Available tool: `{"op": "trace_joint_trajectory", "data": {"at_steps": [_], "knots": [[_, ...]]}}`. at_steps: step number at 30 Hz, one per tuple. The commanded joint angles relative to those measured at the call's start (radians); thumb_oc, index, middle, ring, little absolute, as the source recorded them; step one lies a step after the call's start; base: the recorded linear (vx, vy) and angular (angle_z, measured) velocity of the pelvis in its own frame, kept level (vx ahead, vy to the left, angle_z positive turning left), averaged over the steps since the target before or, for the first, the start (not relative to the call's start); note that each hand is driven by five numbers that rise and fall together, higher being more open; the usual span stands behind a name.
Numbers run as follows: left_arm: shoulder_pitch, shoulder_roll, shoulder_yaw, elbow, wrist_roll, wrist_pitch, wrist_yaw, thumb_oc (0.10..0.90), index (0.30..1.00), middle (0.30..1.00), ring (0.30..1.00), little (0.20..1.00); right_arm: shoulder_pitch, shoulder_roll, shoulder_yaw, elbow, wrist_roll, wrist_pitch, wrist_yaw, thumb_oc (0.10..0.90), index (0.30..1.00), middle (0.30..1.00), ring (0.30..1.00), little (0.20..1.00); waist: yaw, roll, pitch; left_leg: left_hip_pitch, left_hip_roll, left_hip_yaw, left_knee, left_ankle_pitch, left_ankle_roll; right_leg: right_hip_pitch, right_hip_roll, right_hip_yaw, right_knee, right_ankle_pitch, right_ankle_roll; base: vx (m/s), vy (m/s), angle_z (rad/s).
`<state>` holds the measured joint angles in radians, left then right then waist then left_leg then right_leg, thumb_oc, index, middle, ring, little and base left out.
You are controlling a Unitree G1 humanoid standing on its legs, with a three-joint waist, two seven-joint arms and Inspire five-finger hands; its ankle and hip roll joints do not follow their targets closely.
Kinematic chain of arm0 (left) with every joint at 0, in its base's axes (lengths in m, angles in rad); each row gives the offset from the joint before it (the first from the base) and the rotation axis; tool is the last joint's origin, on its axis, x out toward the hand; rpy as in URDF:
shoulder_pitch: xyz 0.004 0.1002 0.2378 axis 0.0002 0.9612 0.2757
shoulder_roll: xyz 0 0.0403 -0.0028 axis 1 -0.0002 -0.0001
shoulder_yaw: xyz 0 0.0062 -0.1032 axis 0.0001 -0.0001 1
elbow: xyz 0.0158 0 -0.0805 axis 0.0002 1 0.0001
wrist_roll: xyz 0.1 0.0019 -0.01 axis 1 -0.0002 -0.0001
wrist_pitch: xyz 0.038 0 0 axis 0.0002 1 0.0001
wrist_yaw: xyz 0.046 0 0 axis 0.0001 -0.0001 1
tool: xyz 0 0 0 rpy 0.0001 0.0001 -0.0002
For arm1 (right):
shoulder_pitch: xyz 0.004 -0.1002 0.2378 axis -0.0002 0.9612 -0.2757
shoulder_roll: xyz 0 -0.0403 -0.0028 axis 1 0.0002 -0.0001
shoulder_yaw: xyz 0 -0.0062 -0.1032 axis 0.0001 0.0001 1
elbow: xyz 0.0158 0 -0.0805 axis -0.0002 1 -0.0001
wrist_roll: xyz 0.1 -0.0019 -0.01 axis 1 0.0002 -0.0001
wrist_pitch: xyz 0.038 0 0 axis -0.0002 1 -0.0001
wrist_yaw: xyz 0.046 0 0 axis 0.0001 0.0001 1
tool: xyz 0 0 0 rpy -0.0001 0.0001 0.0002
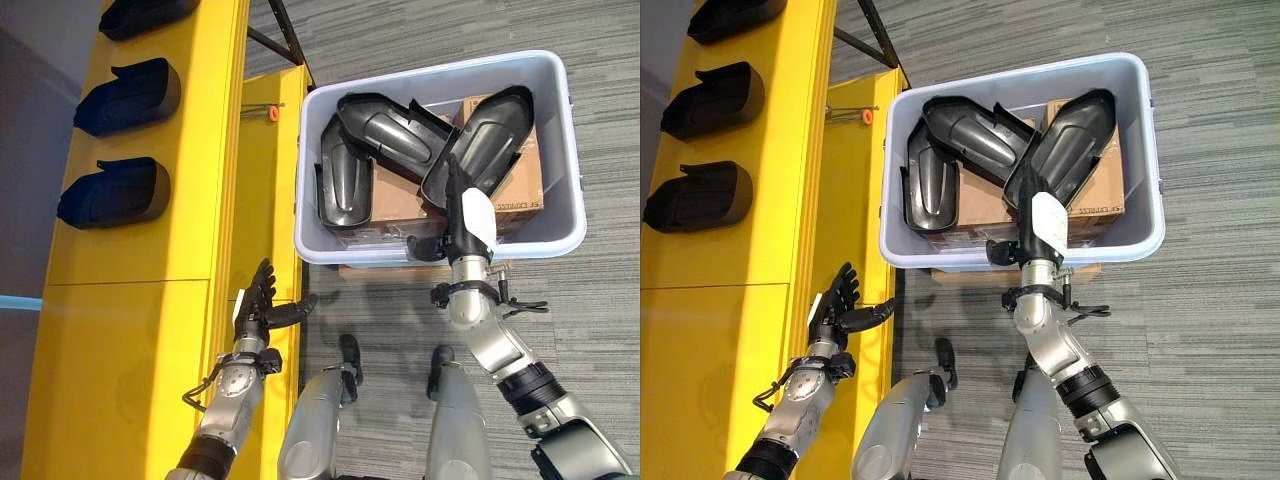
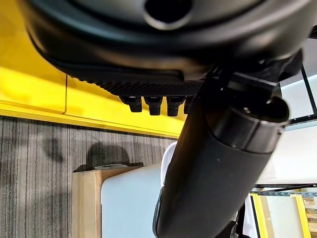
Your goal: Move parts from the plastic box to the shelf.
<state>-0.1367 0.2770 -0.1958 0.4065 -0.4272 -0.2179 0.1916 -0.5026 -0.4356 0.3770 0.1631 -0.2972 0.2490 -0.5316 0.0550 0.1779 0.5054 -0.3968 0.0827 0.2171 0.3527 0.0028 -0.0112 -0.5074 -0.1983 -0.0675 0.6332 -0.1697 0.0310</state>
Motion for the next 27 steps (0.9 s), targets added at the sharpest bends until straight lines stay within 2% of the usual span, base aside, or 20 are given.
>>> {"op": "trace_joint_trajectory", "data": {"at_steps": [1, 7, 20, 27], "knots": [[0.007, 0.086, 0.028, -0.152, -0.016, -0.08, 0.021, 0.9, 1.0, 1.0, 1.0, 1.0, -0.155, 0.015, -0.039, -0.147, -0.136, -0.08, -0.075, 0.9, 1.0, 1.0, 1.0, 1.0, -0.015, 0.023, 0.015, -0.047, -0.077, -0.043, -0.002, -0.07, 0.008, 0.083, -0.018, -0.102, 0.106, -0.216, -0.088, 0.08, 0.061, -0.05], [0.01, 0.094, 0.015, -0.177, -0.021, -0.092, 0.002, 0.9, 1.0, 1.0, 1.0, 1.0, -0.203, -0.01, -0.056, -0.173, -0.14, -0.052, -0.066, 0.9, 1.0, 1.0, 1.0, 1.0, -0.016, 0.048, 0.015, -0.076, -0.09, -0.038, 0.002, -0.071, 0.014, 0.036, -0.019, -0.085, 0.119, -0.219, -0.089, 0.0, 0.053, -0.08], [0.022, 0.109, 0.009, -0.233, -0.034, -0.075, 0.001, 0.9, 1.0, 1.0, 1.0, 1.0, -0.24, -0.028, -0.058, -0.142, -0.129, -0.007, -0.066, 0.9, 1.0, 1.0, 1.0, 1.0, -0.009, 0.081, 0.015, -0.128, -0.104, -0.031, 0.015, -0.074, 0.026, -0.037, -0.031, -0.063, 0.145, -0.219, -0.084, 0.01, 0.037, 0.0], [0.043, 0.129, 0.014, -0.262, -0.034, -0.087, 0.013, 0.9, 1.0, 1.0, 1.0, 1.0, -0.243, -0.042, -0.056, -0.107, -0.107, -0.021, -0.101, 0.9, 1.0, 1.0, 1.0, 1.0, 0.005, 0.086, 0.015, -0.245, -0.105, -0.032, 0.096, -0.099, 0.043, -0.157, -0.026, -0.046, 0.239, -0.244, -0.098, 0.0, 0.014, 0.0]]}}
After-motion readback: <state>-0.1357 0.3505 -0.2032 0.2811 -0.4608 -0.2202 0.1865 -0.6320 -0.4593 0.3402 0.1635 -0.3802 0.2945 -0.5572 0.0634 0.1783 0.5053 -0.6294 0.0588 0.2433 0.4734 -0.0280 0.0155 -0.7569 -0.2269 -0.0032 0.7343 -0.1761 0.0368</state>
